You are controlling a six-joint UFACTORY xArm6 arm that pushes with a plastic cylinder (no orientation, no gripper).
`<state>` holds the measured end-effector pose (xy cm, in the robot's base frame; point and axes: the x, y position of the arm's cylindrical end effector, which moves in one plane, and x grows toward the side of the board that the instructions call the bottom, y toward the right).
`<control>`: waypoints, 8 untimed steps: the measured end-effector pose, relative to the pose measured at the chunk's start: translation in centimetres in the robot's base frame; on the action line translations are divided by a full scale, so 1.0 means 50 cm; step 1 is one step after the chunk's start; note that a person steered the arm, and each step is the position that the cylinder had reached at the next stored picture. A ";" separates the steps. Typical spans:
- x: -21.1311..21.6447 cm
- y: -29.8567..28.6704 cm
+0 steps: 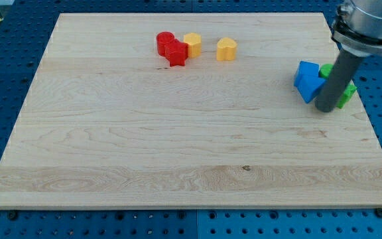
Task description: Move your arm upwards
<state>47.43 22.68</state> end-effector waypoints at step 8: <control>-0.075 -0.189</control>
<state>43.69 13.22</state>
